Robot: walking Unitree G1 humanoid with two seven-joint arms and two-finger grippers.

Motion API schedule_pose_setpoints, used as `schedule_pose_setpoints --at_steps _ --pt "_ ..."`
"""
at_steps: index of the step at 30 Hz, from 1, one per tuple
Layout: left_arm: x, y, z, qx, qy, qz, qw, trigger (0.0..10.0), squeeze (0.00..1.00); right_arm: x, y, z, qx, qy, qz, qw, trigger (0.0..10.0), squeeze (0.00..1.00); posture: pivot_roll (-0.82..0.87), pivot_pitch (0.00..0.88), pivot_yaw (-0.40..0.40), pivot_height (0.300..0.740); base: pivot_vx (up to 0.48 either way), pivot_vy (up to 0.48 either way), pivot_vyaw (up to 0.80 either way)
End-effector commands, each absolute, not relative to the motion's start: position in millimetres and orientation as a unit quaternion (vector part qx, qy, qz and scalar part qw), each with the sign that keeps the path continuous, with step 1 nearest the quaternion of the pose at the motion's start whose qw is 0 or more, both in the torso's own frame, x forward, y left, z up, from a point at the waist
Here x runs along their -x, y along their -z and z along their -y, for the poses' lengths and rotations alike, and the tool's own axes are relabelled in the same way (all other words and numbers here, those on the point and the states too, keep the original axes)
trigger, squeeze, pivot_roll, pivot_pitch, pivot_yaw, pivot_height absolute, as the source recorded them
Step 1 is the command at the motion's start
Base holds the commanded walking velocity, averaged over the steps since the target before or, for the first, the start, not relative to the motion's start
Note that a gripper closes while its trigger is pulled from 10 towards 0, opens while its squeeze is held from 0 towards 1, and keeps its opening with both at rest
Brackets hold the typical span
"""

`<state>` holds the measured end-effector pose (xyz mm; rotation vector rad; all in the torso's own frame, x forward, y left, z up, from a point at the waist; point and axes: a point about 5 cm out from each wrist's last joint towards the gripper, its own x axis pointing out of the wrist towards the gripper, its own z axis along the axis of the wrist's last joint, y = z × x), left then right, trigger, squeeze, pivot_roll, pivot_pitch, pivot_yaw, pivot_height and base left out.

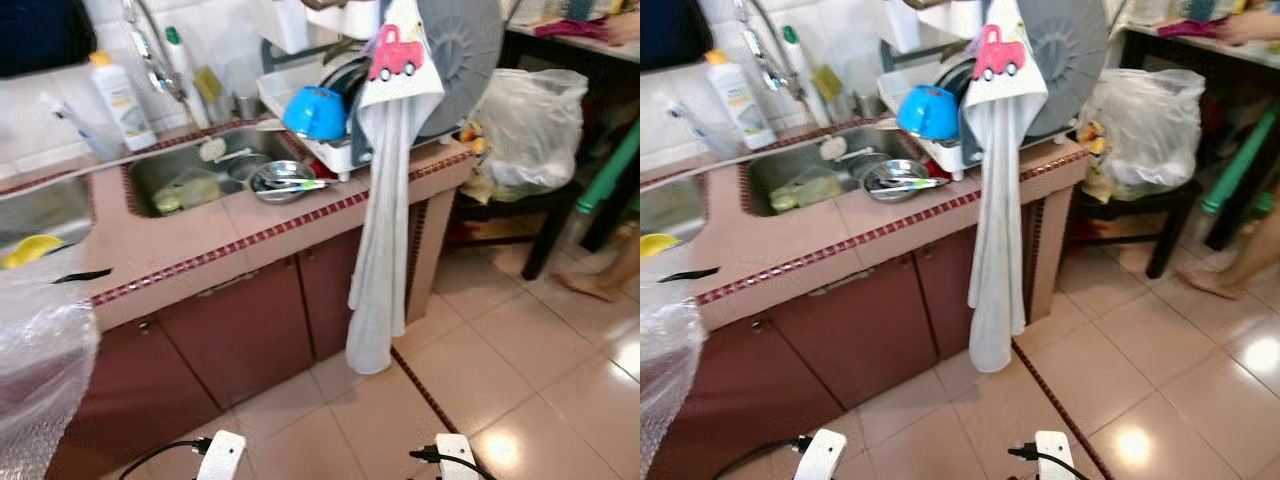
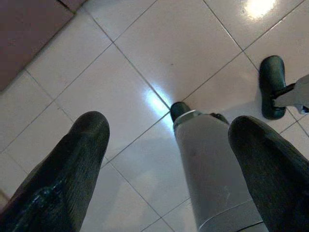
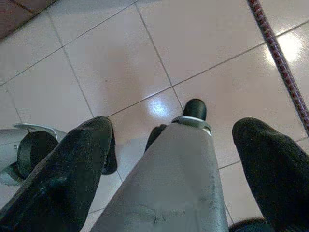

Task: Kitchen organization

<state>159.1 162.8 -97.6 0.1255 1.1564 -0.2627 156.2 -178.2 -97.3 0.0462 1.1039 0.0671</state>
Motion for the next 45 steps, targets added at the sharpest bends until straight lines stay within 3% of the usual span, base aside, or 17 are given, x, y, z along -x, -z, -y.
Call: schedule_pose_setpoints --at_steps 1,10,18,35,42,45 --pt "-163.0 95.9 -164.3 -0.064 0.125 -0.541 0.829 10.0 0.0 -148.4 101.0 171.9 -0.022 -0.043 -0.538 0.842 10.0 0.0 -0.04 0.0 0.126 0.74 0.0 0.0 0.0" --pt "-156.7 98.5 -162.7 -0.045 0.116 -0.545 0.829 10.0 0.0 -143.1 102.7 174.2 0.021 -0.073 -0.548 0.833 10.0 0.0 -0.04 0.0 0.087 0.74 0.0 -0.321 0.0" --pt "-158.3 97.8 -163.7 -0.055 0.119 -0.543 0.83 10.0 0.0 -143.2 103.0 169.1 0.033 -0.088 -0.547 0.832 10.0 0.0 -0.04 0.0 0.105 0.74 0.0 -0.464 0.0" --pt "-160.6 98.3 -148.2 -0.041 0.089 -0.541 0.835 10.0 0.0 -147.7 99.4 187.2 0.081 -0.113 -0.549 0.824 10.0 0.0 -0.02 0.0 -0.001 0.74 0.0 0.0 0.0" --pt "-163.7 97.1 -146.1 -0.044 0.087 -0.535 0.839 10.0 0.0 -155.8 97.0 183.6 0.022 -0.06 -0.532 0.844 10.0 0.0 -0.03 0.0 0.02 0.74 0.0 0.0 0.0" --pt "-173.4 92.9 -146.7 -0.026 0.063 -0.515 0.855 10.0 0.0 -161.9 94.7 181.1 -0.031 -0.032 -0.52 0.853 10.0 0.0 -0.03 0.0 0.027 0.74 0.0 0.0 0.0"
